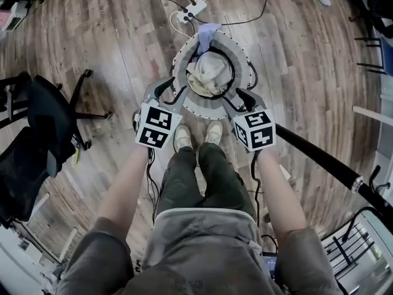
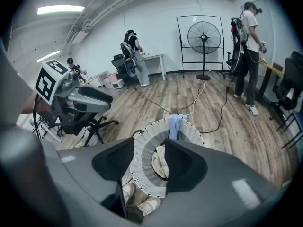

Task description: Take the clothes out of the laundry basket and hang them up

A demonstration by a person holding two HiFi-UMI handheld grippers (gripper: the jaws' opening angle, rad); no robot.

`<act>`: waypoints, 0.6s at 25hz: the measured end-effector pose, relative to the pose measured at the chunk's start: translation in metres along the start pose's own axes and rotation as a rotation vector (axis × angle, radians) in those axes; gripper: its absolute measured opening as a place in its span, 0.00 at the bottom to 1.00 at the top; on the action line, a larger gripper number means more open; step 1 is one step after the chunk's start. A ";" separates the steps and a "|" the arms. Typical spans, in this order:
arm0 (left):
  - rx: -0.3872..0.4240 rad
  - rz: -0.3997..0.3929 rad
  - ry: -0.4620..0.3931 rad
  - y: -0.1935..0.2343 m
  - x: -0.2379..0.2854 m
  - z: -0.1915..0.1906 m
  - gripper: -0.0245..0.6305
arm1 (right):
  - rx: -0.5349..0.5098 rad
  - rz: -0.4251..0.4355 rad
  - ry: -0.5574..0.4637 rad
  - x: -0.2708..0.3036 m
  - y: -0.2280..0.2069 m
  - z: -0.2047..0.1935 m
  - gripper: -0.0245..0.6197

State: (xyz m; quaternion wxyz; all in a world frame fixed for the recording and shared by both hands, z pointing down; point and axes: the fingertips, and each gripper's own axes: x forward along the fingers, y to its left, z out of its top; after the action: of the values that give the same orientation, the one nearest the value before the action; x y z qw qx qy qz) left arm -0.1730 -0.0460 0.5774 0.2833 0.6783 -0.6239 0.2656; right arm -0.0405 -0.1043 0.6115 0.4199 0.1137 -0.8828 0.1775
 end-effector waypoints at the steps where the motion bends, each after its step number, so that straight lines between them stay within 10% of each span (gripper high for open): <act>1: 0.008 -0.005 0.012 0.002 0.012 -0.008 0.26 | 0.000 -0.001 0.012 0.013 -0.003 -0.008 0.40; 15: 0.090 -0.095 0.148 -0.005 0.168 -0.128 0.26 | 0.056 -0.020 0.128 0.160 -0.054 -0.125 0.40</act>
State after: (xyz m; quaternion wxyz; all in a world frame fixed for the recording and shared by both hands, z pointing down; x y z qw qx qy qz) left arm -0.1553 -0.0709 0.7870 0.3101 0.6976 -0.5559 0.3289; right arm -0.0332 -0.1109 0.8211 0.4738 0.1228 -0.8477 0.2047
